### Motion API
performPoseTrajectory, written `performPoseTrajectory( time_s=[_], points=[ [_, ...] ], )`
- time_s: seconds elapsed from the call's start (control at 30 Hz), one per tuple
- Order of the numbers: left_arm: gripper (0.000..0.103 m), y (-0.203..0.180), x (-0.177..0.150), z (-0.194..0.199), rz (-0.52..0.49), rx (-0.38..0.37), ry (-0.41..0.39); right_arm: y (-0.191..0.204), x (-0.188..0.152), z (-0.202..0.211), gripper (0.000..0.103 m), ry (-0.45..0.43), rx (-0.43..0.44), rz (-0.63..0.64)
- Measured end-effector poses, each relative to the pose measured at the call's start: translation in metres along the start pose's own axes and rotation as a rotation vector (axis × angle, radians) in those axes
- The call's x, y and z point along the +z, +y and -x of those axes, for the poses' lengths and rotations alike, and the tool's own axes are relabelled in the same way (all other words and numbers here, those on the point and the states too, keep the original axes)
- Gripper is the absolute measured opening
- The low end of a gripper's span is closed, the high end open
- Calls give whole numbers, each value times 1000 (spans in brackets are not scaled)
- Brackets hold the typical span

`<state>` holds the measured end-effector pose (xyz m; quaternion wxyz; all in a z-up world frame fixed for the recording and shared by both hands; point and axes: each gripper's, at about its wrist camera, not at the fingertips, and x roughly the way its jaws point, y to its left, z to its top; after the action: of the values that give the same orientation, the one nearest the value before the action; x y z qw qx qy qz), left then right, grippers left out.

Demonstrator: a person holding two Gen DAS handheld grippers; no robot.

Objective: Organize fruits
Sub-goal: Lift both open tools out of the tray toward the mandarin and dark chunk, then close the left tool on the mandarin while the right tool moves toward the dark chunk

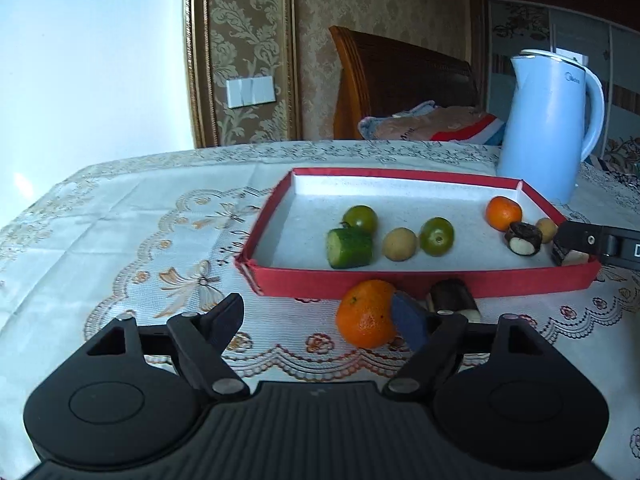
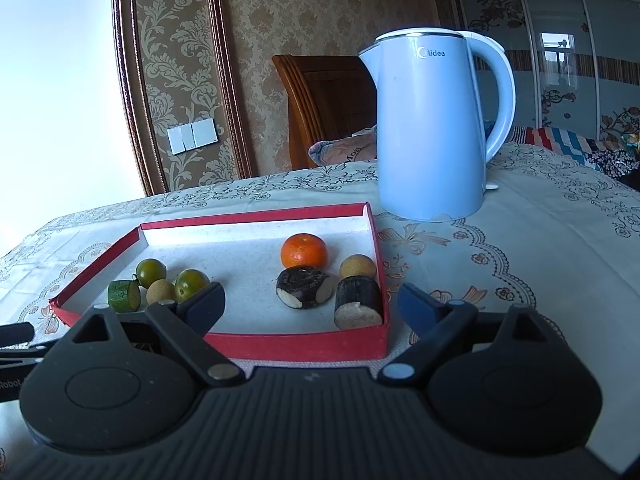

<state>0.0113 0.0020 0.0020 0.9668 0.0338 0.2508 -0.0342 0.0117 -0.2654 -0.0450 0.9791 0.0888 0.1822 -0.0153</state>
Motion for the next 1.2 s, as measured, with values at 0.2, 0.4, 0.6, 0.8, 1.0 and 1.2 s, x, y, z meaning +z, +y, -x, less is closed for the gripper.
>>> performPoseTrajectory(
  time_s=[0.2,0.4,0.6,0.8,1.0,1.2],
  points=[
    [81,6,2,1,44,-131,35,-1,0,1,95,-3,-4,-4],
    [82,-14,2,-11,-25,-91,50,0,0,-2,95,10,-2,-3],
    [83,-16,-1,-9,-62,-113,66,0,0,-3,97,15,-9,2],
    [82,9,-3,11,-16,129,-48,0,0,-1,96,14,5,-6],
    [82,24,0,11,61,-5,-2,3,-1,-2,96,18,1,11],
    [82,8,-3,5,-31,43,4,2,-1,-2,97,22,7,6]
  ],
)
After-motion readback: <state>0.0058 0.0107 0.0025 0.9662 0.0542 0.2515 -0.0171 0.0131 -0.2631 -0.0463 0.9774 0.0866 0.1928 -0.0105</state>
